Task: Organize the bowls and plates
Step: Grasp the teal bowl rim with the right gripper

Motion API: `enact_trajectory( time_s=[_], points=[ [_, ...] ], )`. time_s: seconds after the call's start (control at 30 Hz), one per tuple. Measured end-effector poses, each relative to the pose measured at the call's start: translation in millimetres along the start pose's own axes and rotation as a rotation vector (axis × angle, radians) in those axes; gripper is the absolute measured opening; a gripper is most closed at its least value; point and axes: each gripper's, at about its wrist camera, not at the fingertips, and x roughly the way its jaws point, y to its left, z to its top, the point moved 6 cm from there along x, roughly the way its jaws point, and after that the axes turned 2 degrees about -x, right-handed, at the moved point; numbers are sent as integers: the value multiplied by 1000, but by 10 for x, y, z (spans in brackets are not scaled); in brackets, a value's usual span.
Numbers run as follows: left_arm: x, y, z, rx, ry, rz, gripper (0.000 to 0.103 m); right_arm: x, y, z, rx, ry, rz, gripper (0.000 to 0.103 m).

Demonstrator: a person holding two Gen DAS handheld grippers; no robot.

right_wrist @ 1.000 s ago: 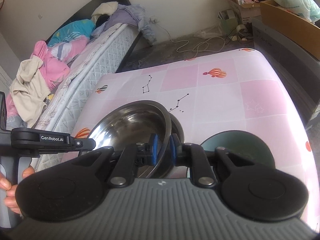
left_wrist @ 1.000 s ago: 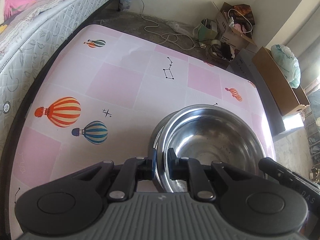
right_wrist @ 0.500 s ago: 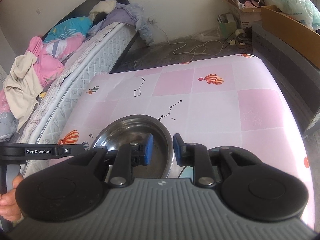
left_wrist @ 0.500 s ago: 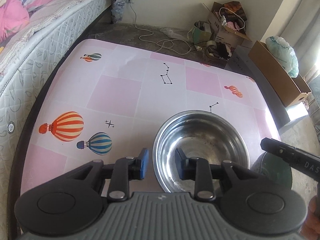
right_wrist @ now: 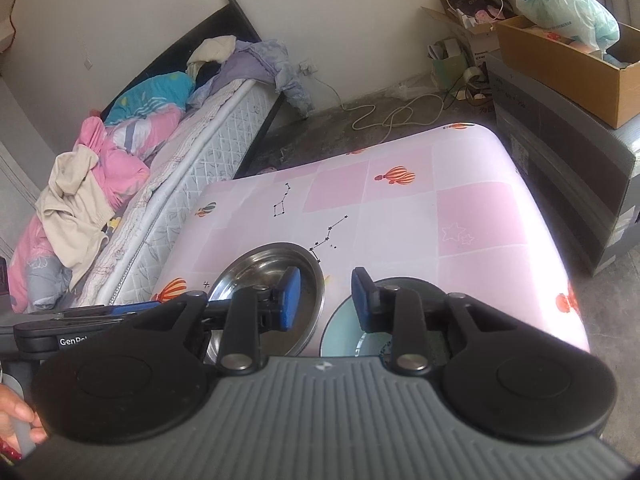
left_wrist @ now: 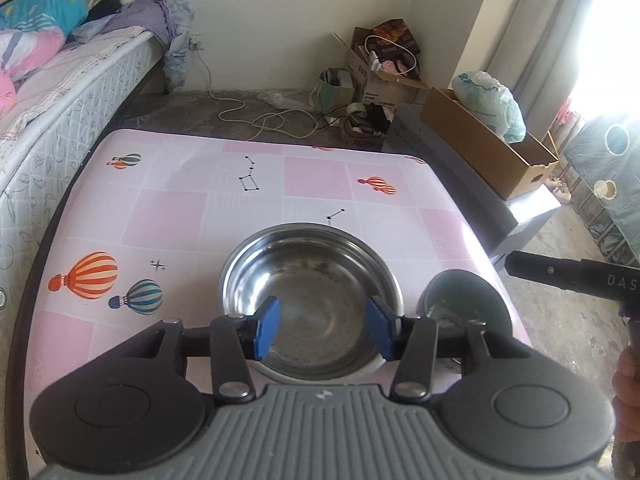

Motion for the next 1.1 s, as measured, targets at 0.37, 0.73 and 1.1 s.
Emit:
enact_trajectory(
  time_s=[0.37,0.73,1.1],
  points=[
    [26,-617,-303,34,47,-65,61,-467,-258,-199,7,-4,-33,29],
    [438,-947,-443,30,141,-62,47,-331,-548,-362,61,48,-74,31],
    [762,-952,-481,-39,204,-65,22,69,-703,-322,54,78,-104,31]
  ],
)
